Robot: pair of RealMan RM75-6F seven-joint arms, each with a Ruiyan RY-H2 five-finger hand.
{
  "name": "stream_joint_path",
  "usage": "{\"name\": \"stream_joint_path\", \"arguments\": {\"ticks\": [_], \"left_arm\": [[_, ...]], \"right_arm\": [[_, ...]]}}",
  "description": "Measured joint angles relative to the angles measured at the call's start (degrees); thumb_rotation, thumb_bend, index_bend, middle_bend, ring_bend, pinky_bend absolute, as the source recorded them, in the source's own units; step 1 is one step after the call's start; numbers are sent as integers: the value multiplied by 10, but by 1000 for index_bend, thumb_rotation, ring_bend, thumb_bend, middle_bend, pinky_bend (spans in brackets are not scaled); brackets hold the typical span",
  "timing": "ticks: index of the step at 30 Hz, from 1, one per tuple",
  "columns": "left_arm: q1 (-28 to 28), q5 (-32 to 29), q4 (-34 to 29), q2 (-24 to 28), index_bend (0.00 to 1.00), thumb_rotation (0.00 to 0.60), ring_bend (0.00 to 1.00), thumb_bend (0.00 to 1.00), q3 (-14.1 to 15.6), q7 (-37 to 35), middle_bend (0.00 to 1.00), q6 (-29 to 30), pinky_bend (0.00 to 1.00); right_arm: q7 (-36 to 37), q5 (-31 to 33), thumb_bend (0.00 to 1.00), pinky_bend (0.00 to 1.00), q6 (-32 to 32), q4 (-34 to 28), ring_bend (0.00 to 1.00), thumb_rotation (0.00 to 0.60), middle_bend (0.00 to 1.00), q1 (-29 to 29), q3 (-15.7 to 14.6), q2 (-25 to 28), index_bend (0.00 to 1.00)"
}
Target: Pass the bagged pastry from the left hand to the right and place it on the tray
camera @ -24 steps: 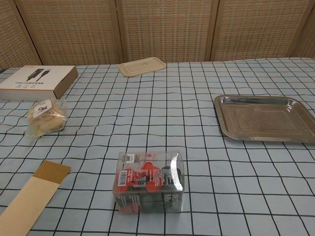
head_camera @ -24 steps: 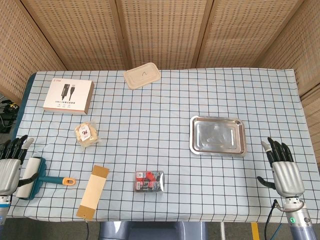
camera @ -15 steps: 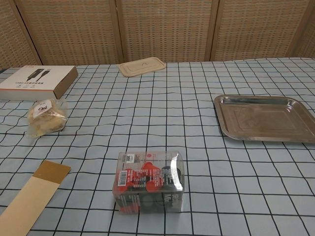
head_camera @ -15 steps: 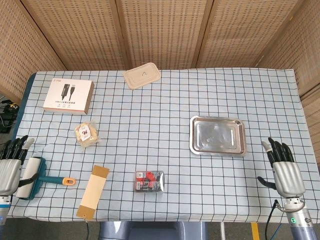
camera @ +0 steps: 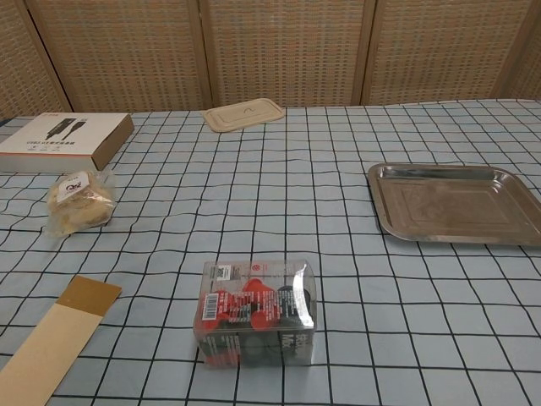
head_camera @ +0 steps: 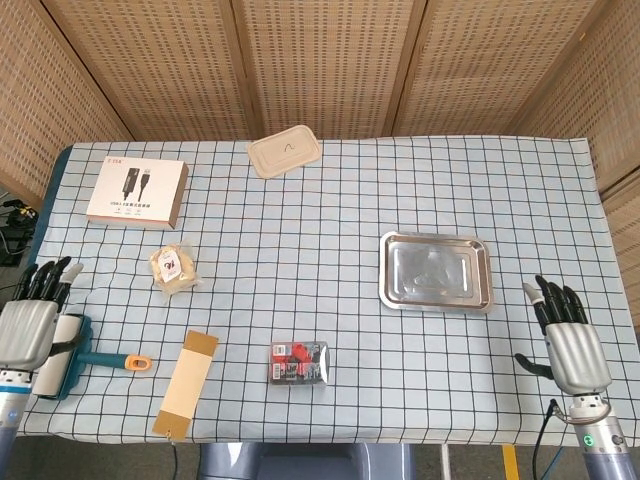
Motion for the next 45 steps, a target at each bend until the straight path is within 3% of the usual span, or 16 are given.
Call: {"name": "stream_joint_path", "arguments": {"ticks": [4, 10, 17, 29, 40, 42, 45], "left_arm": [[-34, -26, 0, 9, 0, 600, 0, 0, -15, 21, 0, -55, 0], [-100, -113, 11, 15, 0, 600, 0, 0, -39, 71, 0, -169, 0], [-182, -192, 45, -8, 0, 600, 0, 0, -55, 137, 0, -264, 0], [-277, -310, 119, -89, 0, 600, 0, 0, -37, 254, 0, -327, 0], [-340, -413, 196, -168, 0, 600, 0, 0, -10, 309, 0, -353, 0], [-343, -411, 206, -181, 65, 600, 1, 51, -8, 311, 0, -345, 45], [-342, -387, 220, -199, 395, 600, 169, 301, -7, 299, 116, -318, 301]], "right_arm": [[6, 0, 137, 0, 6, -2, 0, 600, 0, -2, 2, 4, 0], [10, 7, 137, 0, 4, 0, 0, 600, 0, -2, 5, 6, 0], [14, 22, 138, 0, -7, 6, 0, 600, 0, 1, 9, 6, 0], [31, 43, 137, 0, -16, 13, 0, 600, 0, 2, 18, 10, 0], [38, 51, 137, 0, -23, 15, 0, 600, 0, 3, 20, 12, 0], [41, 51, 138, 0, -23, 14, 0, 600, 0, 3, 20, 13, 0], [43, 51, 137, 0, -23, 14, 0, 600, 0, 3, 20, 14, 0]]}}
